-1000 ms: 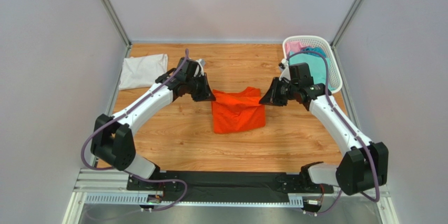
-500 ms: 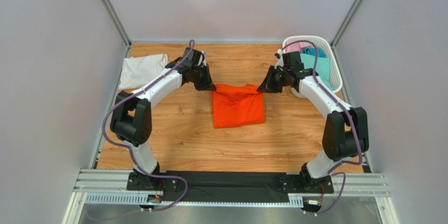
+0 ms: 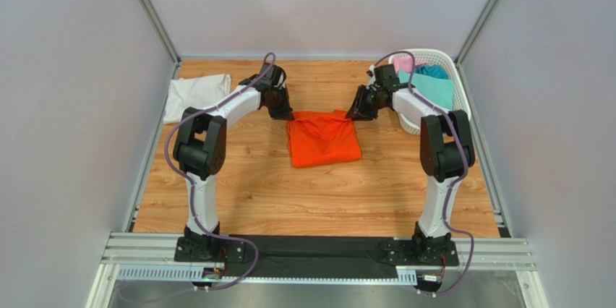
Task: Fold and stack the t-shirts
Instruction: Fold the tshirt
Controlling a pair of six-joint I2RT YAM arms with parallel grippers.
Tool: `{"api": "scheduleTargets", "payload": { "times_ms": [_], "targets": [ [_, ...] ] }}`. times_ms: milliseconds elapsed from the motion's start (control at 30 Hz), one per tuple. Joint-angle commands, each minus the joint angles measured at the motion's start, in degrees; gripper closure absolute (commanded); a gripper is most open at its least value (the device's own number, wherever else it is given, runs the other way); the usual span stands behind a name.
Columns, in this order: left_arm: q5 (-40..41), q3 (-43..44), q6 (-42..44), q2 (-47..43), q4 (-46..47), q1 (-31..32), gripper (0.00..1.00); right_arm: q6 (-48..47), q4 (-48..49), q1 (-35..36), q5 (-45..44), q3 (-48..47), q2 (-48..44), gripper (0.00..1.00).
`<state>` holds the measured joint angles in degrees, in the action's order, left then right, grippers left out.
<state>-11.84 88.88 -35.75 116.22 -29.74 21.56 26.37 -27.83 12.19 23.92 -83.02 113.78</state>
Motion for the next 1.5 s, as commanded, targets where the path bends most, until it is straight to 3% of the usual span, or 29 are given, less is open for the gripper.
{"api": "scheduleTargets", "payload": {
  "times_ms": [0, 33, 67, 100, 200, 233, 367, 600, 867, 1033, 1467],
  "targets": [
    [4.18, 4.10, 0.94, 0.49, -1.46, -0.64, 0.81, -2.02, 1.82, -0.41, 0.94, -4.94, 1.97, 0.56],
    [4.28, 4.37, 1.03, 0.32, -1.73, -0.64, 0.74, -2.11, 1.30, -0.41, 1.47, -5.39, 1.98, 0.22],
    [4.36, 4.63, 1.12, -0.03, -1.90, -0.64, 0.68, -2.29, 1.29, -0.32, 1.74, -5.57, 1.80, 0.00],
    [4.54, 4.90, 1.03, -0.55, -1.90, -0.64, 0.52, -2.38, 1.20, -0.41, 2.00, -5.40, 0.76, 0.00],
    [4.63, 4.81, 0.59, -3.36, -2.17, -0.56, 0.34, -2.64, 0.76, -0.41, 2.09, -4.43, -1.88, 0.00],
    [4.80, 4.46, 0.50, -5.11, -2.25, -0.56, 0.23, -2.64, 0.85, -0.41, 2.35, -3.21, -3.98, 0.00],
    [5.77, 1.39, -0.64, -10.48, -3.57, -0.29, 0.00, -2.73, 1.20, 0.47, 2.36, 1.98, -10.58, 0.00],
    [4.72, -5.03, -1.61, -17.09, -1.03, 2.96, 0.00, -1.33, 4.19, 3.98, 5.17, 6.74, -13.76, 0.00],
    [-4.07, 0.67, -1.87, -7.60, 2.49, 3.14, 0.00, -0.27, 4.90, 4.25, 5.00, -3.52, -2.17, 0.00],
    [-1.88, 4.45, -1.34, -0.39, 3.28, 2.96, 0.00, -0.27, 3.40, 3.73, 3.94, -10.57, 7.15, 0.00],
    [-0.12, 4.46, -2.75, 8.67, 1.79, 0.15, 0.00, 0.00, 3.31, 2.93, 2.88, -9.17, 11.64, 0.00]
  ]
}}
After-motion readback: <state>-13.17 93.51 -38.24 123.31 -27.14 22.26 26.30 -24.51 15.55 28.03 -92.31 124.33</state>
